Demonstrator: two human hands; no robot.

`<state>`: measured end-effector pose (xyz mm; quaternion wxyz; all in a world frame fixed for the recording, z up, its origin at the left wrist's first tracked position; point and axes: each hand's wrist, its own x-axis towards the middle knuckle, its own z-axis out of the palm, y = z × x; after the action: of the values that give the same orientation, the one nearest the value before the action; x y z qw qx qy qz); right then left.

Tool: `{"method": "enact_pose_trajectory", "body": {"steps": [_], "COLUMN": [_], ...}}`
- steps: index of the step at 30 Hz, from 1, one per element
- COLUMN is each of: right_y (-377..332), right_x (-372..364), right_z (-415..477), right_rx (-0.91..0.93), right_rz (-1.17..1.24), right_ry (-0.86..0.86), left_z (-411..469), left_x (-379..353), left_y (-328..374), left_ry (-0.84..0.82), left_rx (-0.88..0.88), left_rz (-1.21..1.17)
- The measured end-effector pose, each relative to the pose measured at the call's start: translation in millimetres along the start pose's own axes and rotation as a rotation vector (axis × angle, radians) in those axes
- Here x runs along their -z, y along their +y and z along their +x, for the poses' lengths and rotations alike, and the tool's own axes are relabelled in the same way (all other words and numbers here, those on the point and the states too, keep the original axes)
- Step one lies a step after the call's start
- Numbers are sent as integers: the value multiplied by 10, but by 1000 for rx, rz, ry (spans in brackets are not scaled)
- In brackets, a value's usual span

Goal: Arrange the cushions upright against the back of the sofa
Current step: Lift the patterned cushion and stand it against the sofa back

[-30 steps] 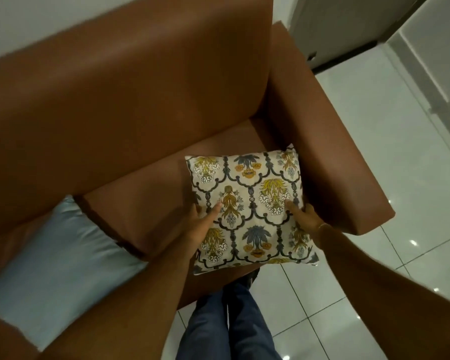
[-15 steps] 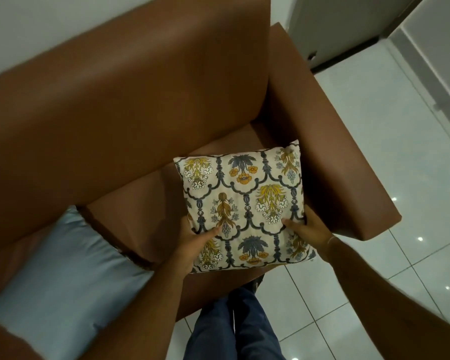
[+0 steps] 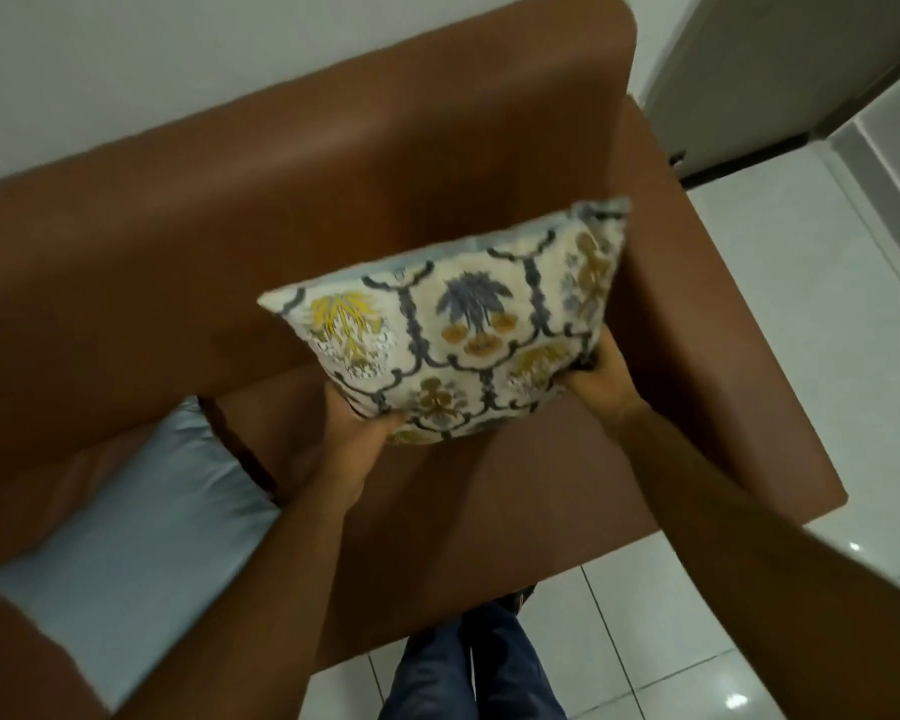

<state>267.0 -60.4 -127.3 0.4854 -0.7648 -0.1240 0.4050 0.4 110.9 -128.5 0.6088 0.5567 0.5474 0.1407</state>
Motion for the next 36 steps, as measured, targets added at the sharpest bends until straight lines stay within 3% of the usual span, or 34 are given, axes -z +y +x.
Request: {"method": "enact_pose_trajectory", "body": {"steps": [9,17,25,36], "right_y": [-272,-187,-280,-161], "right_x": [-466,-534,-668,-699], "right_z": [483,526,803,415], "right_rx": [88,57,-30,-158], "right_rz": [-120,-91,-164,-230], "right_ry": [-79,18,6,232], "left_z": [468,631,857,369], "left_x": [89,167,234,347], "left_y": [-182,-111,68,-122], "left_ry": [138,167,115,222], "left_rx": [59,-40,154,135], "left_rz": [-5,32,13,-124]}}
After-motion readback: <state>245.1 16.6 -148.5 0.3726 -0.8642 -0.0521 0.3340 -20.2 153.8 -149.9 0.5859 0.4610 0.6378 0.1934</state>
